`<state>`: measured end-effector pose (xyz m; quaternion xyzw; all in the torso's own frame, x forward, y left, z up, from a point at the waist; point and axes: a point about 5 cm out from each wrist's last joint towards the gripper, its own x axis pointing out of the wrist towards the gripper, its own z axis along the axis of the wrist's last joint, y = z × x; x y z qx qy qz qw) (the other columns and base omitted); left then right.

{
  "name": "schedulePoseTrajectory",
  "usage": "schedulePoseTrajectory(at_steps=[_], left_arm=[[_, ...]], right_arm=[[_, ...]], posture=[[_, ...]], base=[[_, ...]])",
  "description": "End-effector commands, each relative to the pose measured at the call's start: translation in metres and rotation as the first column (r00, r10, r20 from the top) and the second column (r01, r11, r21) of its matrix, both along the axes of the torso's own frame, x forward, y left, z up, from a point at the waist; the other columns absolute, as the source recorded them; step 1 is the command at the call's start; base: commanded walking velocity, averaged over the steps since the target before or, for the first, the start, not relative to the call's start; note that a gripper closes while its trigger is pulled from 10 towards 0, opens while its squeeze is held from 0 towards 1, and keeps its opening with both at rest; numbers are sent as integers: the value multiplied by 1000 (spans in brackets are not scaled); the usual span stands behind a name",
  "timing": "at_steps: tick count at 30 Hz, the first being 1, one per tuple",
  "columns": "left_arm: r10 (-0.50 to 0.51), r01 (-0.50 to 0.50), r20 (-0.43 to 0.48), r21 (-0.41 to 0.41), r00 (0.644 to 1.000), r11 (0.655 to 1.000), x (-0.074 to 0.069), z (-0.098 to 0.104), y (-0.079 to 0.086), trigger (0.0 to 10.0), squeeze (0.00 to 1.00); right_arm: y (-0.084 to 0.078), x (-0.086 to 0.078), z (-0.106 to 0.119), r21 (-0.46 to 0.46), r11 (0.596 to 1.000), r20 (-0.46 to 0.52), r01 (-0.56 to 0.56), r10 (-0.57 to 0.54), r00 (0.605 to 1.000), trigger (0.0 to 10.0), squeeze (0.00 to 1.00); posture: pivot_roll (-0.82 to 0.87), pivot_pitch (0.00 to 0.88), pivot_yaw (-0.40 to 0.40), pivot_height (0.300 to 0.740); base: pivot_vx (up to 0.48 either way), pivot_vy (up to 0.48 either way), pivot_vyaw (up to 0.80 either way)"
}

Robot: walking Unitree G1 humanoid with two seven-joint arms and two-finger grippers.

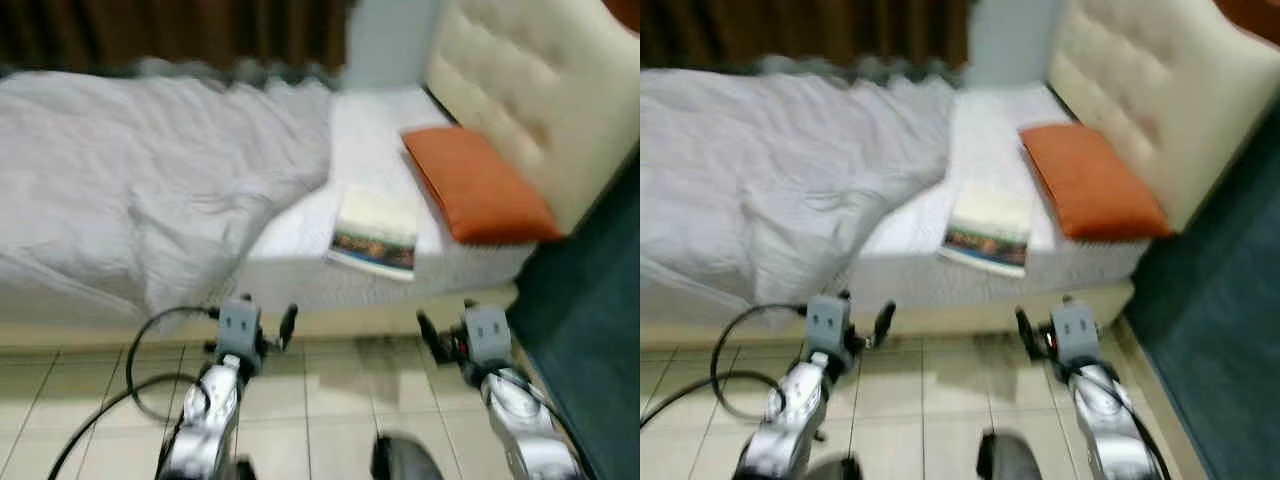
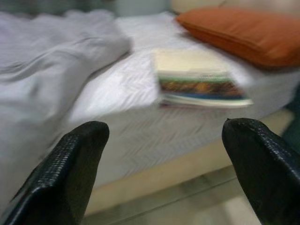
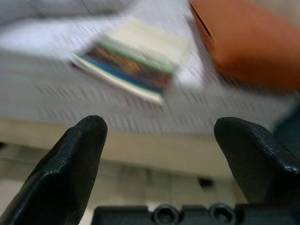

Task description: Clean up the room

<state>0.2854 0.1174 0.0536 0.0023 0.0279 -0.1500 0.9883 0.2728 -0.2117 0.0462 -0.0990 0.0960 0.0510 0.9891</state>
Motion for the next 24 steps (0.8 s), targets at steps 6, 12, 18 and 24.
schedulePoseTrajectory(at_steps=[6,12,18,24], left_arm=[[-26,25,9,40,1000,999,5,3,-3,10000,0],[-2,0,31,62,1000,998,12,12,-3,10000,0],[-7,6,21,43,1000,999,9,11,-11,10000,0],[-9,9,0,46,1000,999,9,7,-12,10000,0]], right_arm=[[10,8,5,24,1000,48,-20,19,999,10000,0],[13,12,6,33,999,54,-34,32,998,10000,0],[17,12,5,51,998,58,-48,45,997,10000,0],[17,11,4,60,997,54,-46,42,998,10000,0]], posture=[[-80,21,-25,610],[-75,24,-19,610],[-78,27,-13,610],[-81,21,-8,610]], base=[[0,443,-768],[0,0,0],[472,0,0],[472,0,0]])
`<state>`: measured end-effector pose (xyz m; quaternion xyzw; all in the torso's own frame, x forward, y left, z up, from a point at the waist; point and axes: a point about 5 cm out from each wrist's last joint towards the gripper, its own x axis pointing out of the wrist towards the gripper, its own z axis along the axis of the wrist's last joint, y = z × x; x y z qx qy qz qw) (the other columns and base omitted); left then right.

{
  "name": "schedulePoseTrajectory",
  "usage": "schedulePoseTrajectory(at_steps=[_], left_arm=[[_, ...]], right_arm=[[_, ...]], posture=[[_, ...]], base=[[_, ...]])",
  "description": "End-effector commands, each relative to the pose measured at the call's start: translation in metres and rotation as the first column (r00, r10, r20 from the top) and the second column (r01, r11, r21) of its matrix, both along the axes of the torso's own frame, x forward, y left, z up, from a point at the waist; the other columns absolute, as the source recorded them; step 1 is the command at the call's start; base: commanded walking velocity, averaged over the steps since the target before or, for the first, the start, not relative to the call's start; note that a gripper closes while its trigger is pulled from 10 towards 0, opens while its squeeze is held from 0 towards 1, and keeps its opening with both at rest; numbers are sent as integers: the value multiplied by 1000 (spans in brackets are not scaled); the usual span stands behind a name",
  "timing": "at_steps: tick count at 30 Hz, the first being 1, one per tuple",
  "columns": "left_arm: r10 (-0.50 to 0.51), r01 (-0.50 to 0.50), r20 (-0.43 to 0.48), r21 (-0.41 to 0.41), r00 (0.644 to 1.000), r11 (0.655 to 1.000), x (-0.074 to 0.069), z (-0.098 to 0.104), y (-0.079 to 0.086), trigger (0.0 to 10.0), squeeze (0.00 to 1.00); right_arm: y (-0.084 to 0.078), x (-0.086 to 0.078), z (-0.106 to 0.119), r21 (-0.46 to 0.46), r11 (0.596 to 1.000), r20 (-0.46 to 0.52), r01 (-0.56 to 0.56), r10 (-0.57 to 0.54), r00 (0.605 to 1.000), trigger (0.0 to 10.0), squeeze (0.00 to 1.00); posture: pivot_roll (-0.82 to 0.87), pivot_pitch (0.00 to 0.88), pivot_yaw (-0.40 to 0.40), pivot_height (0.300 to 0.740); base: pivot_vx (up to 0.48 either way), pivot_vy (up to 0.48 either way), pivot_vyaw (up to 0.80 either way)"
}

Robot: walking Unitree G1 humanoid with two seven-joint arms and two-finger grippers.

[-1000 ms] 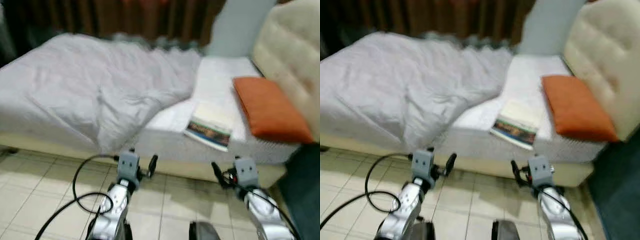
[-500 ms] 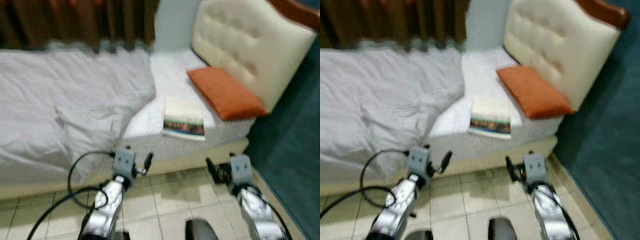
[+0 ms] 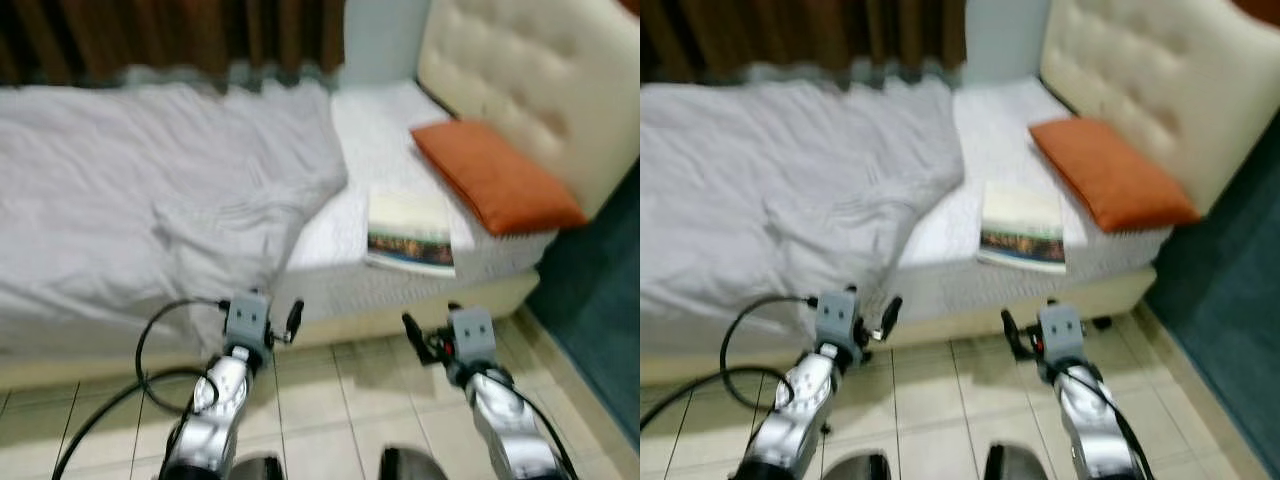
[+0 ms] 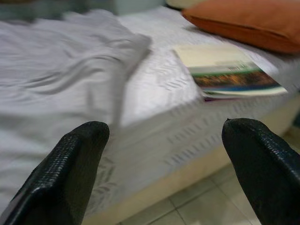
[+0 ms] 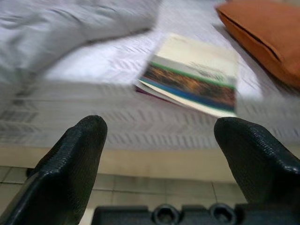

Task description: Clean up the room

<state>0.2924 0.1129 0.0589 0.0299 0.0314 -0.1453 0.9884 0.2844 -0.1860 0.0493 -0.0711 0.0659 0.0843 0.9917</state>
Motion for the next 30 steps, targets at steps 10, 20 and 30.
schedulePoseTrajectory(at_steps=[10,20,30], left_arm=[[-21,21,5,32,1000,999,1,0,-8,10000,0],[-30,30,-7,20,1000,999,6,-1,-13,10000,0],[-36,36,-32,19,999,999,7,-5,-16,10000,0]], right_arm=[[-11,-8,-3,0,1000,-8,22,-22,1000,10000,0],[-13,-12,-5,8,1000,-12,30,-30,999,10000,0],[-16,-17,-7,5,999,-15,38,-38,999,10000,0]], posture=[[-100,18,4,610],[-128,0,21,610],[-148,0,31,610]], base=[[472,0,0],[325,0,0],[0,-267,0]])
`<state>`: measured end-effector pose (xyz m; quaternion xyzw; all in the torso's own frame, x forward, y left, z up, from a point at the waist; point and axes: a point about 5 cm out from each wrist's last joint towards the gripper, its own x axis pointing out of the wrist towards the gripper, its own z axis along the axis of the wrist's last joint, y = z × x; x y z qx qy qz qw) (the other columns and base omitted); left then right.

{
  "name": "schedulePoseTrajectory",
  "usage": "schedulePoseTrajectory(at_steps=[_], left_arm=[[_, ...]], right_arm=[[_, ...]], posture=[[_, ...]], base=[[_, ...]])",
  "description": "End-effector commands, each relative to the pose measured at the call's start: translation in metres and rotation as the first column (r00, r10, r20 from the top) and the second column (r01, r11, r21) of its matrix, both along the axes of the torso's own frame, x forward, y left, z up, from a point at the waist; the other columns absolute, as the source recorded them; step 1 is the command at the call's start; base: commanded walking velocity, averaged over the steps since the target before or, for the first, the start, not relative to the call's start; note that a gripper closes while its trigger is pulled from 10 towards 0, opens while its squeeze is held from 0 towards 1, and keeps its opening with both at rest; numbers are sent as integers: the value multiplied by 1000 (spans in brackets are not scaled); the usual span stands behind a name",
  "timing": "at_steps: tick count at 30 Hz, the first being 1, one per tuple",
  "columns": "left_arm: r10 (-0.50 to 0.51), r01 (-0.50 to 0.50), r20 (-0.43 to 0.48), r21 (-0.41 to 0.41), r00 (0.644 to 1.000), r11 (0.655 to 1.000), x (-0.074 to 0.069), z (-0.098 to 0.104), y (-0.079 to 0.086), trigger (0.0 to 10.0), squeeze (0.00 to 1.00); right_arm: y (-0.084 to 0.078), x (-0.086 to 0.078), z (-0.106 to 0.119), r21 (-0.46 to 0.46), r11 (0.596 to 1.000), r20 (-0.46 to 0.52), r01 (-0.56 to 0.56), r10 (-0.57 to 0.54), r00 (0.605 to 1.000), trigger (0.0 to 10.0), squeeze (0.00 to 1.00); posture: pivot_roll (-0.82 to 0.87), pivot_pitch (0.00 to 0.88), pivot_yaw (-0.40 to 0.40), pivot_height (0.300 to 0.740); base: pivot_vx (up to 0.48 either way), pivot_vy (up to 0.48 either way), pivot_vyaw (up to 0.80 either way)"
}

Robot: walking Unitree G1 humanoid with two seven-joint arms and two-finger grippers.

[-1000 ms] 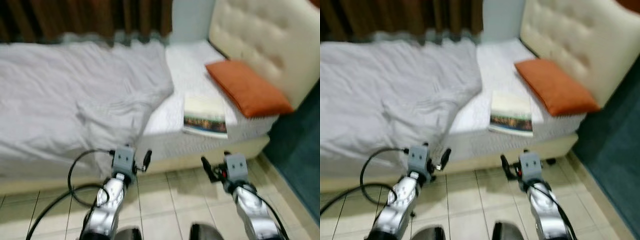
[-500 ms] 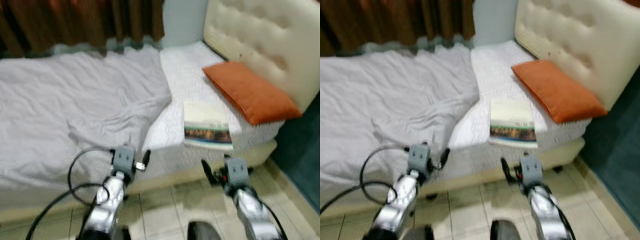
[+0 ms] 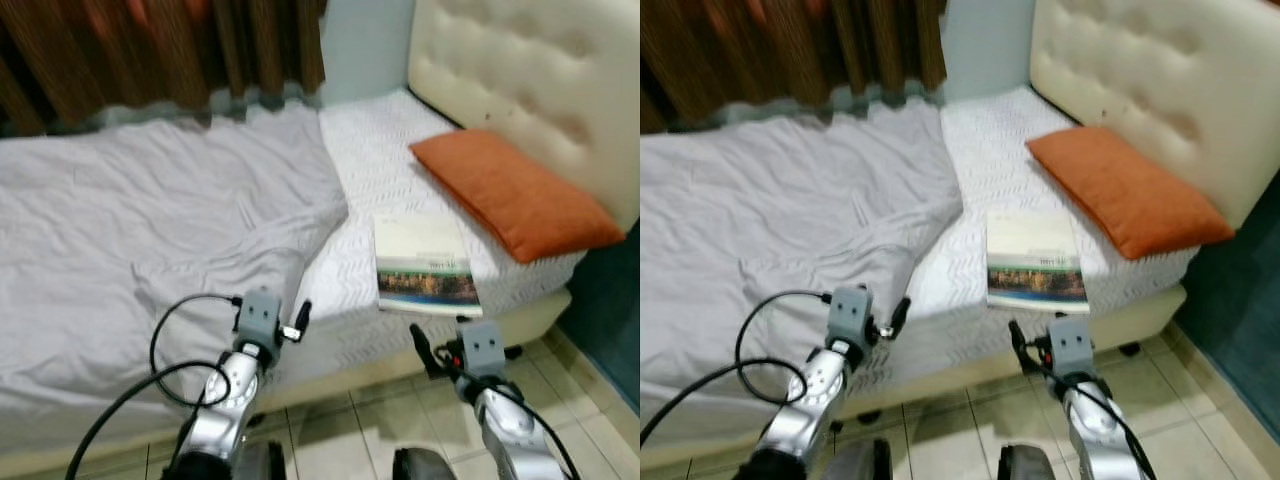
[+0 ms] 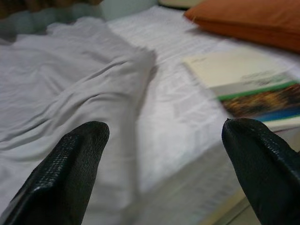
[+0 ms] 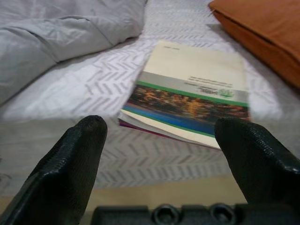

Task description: Clean up the room

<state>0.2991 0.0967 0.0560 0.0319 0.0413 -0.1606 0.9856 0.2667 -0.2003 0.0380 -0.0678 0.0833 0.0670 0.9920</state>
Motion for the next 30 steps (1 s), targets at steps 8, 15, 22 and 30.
schedulePoseTrajectory(at_steps=[8,15,22,30], left_arm=[[10,-9,-27,11,1000,1000,1,-6,4,10000,0],[19,-19,-32,3,999,1000,3,-6,6,10000,0],[26,-26,-29,-1,999,1000,4,-5,7,10000,0],[91,-92,-25,-43,996,995,4,-5,11,10000,0]], right_arm=[[-2,-2,3,-3,1000,13,-1,1,1000,10000,0],[-2,-2,5,-13,1000,17,-5,5,1000,10000,0],[-1,-2,5,-32,999,11,-19,20,1000,10000,0],[6,-1,6,-17,998,11,-62,62,998,10000,0]], posture=[[-151,0,32,610],[-156,2,32,610],[-157,11,33,610],[-156,19,32,610]], base=[[63,-417,0],[272,-392,154],[290,-378,655],[347,-263,586]])
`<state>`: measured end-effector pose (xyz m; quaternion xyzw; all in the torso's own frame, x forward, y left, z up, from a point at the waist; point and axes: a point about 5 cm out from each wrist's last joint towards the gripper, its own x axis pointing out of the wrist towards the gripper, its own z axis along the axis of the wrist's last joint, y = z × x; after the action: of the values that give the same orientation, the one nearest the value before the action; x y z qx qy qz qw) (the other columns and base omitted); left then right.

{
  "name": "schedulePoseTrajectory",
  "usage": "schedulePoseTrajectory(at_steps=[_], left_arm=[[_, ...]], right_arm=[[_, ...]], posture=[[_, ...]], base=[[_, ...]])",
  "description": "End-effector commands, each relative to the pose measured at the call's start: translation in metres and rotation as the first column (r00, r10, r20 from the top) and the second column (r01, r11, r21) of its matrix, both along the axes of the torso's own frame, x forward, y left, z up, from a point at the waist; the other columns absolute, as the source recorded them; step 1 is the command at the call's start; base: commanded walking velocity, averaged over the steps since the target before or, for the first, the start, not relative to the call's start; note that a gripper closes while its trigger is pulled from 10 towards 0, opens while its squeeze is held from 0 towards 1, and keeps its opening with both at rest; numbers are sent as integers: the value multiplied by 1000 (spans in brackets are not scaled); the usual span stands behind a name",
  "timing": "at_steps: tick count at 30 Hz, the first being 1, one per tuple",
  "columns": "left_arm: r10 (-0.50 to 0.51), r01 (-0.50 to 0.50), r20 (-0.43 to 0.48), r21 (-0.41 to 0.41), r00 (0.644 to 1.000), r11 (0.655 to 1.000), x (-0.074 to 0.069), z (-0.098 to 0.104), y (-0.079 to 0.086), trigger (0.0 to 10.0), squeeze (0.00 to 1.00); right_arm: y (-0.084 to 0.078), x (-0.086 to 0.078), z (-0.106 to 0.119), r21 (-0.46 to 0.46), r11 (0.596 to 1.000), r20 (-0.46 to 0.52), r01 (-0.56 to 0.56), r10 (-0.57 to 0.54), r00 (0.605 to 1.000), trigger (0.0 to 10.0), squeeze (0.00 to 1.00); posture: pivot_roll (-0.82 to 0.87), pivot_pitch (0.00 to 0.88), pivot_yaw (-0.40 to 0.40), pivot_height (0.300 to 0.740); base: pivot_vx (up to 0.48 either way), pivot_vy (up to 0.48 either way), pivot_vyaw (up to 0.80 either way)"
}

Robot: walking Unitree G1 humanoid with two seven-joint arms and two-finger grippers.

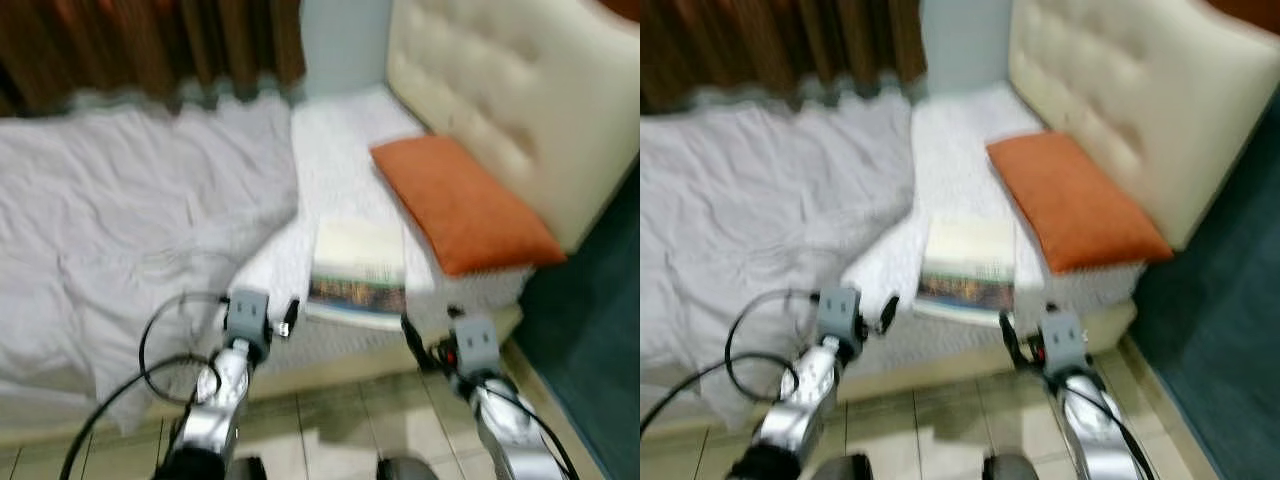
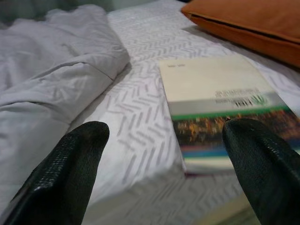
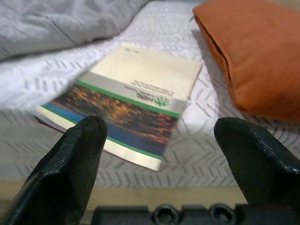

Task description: Clean up the room

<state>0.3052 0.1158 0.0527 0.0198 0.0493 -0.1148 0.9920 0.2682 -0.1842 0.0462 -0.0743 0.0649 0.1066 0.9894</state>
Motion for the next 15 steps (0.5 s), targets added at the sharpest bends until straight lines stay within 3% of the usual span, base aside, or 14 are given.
schedulePoseTrajectory(at_steps=[1,3,7,9,15], left_arm=[[19,-19,-7,-34,1000,999,-2,-2,-6,10000,0],[29,-29,1,-35,1000,999,-3,-1,-5,10000,0],[-48,47,54,17,997,999,-3,6,-10,10000,0],[-46,48,56,-24,997,999,-2,9,-10,10000,0],[-50,51,54,-26,997,998,-1,9,-10,10000,0]], right_arm=[[-10,-3,-2,-3,1000,-16,22,-22,1000,10000,0],[-12,-3,-1,16,999,-12,39,-39,999,10000,0],[-13,-4,0,34,998,-8,47,-46,999,10000,0],[-12,-4,0,35,998,-9,45,-45,999,10000,0],[-9,-4,0,41,998,-9,39,-39,999,10000,0]], posture=[[-155,21,31,610],[-152,24,29,615],[-149,27,31,615],[-148,31,34,615],[-150,37,37,615]], base=[[0,0,575],[0,0,269],[0,0,0],[480,0,0],[480,0,0]])
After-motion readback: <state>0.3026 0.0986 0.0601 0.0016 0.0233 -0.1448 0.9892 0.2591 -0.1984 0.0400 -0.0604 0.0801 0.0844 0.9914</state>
